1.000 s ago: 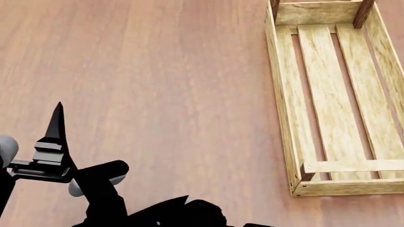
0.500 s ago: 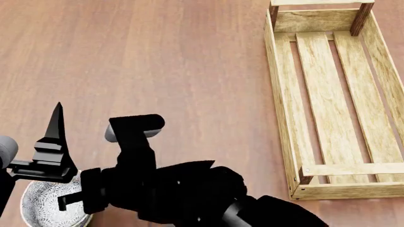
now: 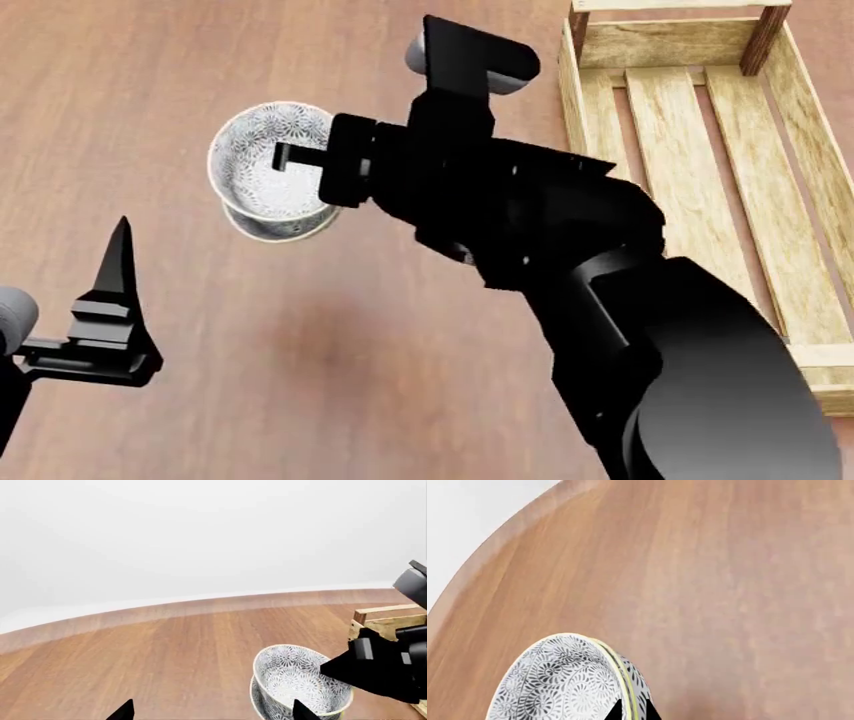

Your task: Stack the right bowl on the left bowl and place them in the tray.

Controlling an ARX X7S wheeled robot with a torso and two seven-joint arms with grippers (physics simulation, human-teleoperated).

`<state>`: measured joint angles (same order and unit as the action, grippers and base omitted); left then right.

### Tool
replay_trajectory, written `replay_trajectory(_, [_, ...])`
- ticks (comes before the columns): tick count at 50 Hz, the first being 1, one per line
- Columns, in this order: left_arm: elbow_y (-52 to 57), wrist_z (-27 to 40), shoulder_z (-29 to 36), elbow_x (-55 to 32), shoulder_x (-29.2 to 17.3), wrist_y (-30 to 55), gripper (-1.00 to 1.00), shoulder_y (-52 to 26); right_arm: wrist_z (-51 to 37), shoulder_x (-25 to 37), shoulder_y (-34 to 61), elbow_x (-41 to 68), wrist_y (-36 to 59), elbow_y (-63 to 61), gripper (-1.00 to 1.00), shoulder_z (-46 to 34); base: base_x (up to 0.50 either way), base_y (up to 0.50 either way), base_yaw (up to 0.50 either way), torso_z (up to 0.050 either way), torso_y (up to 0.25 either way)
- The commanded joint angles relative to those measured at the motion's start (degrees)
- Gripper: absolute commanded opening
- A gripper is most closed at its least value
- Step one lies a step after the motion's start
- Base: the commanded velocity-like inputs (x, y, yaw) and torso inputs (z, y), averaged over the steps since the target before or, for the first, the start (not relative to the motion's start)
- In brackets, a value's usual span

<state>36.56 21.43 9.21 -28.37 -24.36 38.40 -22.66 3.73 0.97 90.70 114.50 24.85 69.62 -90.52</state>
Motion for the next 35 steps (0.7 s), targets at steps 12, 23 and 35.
replay_trajectory(12, [-0.04, 0.32, 0.26, -0.18, -0.24, -0.15, 1.00, -0.03, -4.03, 8.25, 8.84, 27.83, -3.65, 5.35, -1.00, -13.11, 0.00, 0.00, 0.00, 0.000, 0.000])
replay_trajectory(23, [-0.53, 0.18, 0.44, -0.12, -0.38, -0.65, 1.00, 0.07, -5.18, 13.02, 12.27, 48.37, -6.06, 5.36, -1.00, -29.73, 0.00, 0.00, 0.00, 0.000, 0.001])
replay_trajectory(35, [-0.48, 0.38, 0.66, -0.38, -0.43, -0.36, 1.00, -0.35, -6.85, 18.02, 12.18, 59.14, -7.87, 5.36, -1.00, -36.90, 0.00, 0.00, 0.00, 0.000, 0.000])
